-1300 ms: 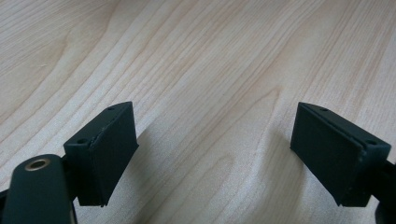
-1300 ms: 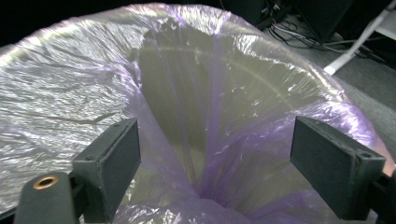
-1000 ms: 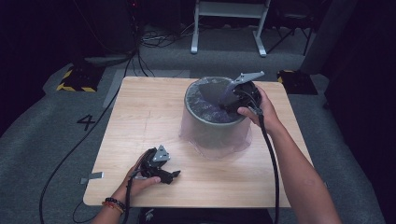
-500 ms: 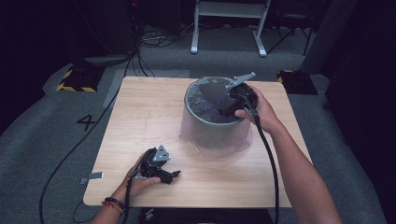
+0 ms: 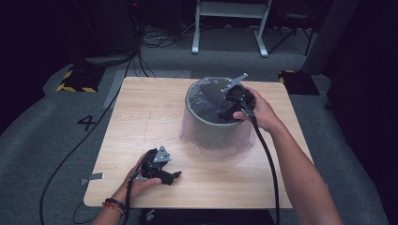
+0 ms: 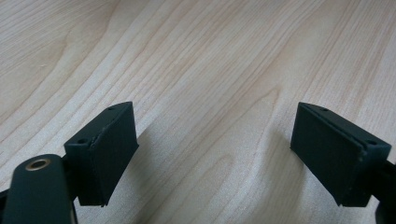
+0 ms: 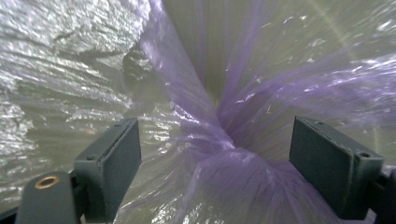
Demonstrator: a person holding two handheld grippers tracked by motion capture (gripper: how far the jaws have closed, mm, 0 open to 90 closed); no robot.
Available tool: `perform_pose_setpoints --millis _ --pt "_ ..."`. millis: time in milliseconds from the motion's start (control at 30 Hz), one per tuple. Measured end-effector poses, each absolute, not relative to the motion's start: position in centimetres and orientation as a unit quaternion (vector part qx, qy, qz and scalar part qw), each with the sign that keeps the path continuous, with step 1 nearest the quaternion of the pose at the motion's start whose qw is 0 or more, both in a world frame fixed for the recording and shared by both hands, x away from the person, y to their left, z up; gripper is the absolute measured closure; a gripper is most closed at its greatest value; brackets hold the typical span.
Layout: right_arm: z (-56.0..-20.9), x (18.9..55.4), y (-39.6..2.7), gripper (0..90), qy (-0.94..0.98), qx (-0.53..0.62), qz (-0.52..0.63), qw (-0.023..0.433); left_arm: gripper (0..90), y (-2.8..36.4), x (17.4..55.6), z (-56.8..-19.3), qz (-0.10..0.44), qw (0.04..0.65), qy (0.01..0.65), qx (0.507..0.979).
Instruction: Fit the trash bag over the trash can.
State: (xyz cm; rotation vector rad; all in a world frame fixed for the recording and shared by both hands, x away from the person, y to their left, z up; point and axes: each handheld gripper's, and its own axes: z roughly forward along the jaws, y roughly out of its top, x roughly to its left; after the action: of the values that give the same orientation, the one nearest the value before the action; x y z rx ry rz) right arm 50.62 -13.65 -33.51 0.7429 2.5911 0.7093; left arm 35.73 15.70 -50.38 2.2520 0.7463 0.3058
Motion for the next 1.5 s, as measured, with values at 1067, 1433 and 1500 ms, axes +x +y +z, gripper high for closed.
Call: perform_pose_setpoints --millis 1067,1433,1500 --pt "-34.0 52.3 -13.1 20.3 0.932 0.295 0.183 0.102 14.5 15.7 35.7 -50.4 0.119 0.366 0.29 0.876" --pt "-33.7 51.9 -13.3 18.8 0.924 0.3 0.207 0.116 14.5 15.7 35.7 -50.4 0.119 0.366 0.291 0.876" --pt "-33.5 51.7 -13.5 18.4 0.923 0.299 0.215 0.11 14.6 15.7 35.7 -50.4 0.119 0.366 0.29 0.876"
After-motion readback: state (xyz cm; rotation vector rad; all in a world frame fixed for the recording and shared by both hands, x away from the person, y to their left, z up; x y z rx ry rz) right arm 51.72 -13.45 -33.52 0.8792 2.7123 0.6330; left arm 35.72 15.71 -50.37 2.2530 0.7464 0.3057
